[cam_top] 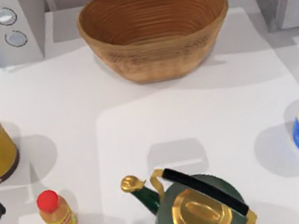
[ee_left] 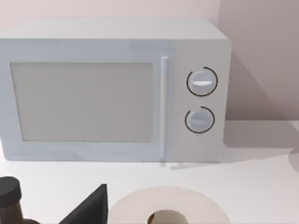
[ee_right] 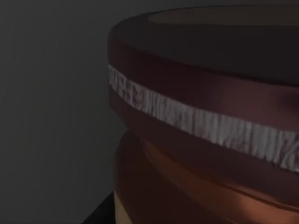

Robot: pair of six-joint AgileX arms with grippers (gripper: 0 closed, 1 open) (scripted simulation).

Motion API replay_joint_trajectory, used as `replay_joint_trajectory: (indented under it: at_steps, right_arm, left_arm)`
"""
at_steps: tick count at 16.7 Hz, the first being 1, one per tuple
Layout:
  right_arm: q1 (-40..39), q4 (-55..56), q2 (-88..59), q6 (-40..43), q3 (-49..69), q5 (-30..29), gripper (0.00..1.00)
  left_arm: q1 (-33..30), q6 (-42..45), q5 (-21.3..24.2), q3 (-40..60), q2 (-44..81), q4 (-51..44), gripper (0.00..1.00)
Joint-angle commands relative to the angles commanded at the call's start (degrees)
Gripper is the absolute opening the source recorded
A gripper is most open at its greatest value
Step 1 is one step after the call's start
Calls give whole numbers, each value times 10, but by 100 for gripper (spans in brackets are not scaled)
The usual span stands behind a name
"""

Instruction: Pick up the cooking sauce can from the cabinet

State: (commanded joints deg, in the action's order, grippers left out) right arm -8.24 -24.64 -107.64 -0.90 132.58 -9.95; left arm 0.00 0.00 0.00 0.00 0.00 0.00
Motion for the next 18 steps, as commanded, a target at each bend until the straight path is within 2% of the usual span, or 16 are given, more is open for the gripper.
replay_joint_trajectory:
  at_steps: [10,18]
  right_arm:
    - [-71,-144,244,0,-97,-66,0]
    - [-73,-154,267,-1,-107,-71,0]
  left_arm:
    - [0,0,0,0,0,0,100]
    - [0,0,0,0,0,0,100]
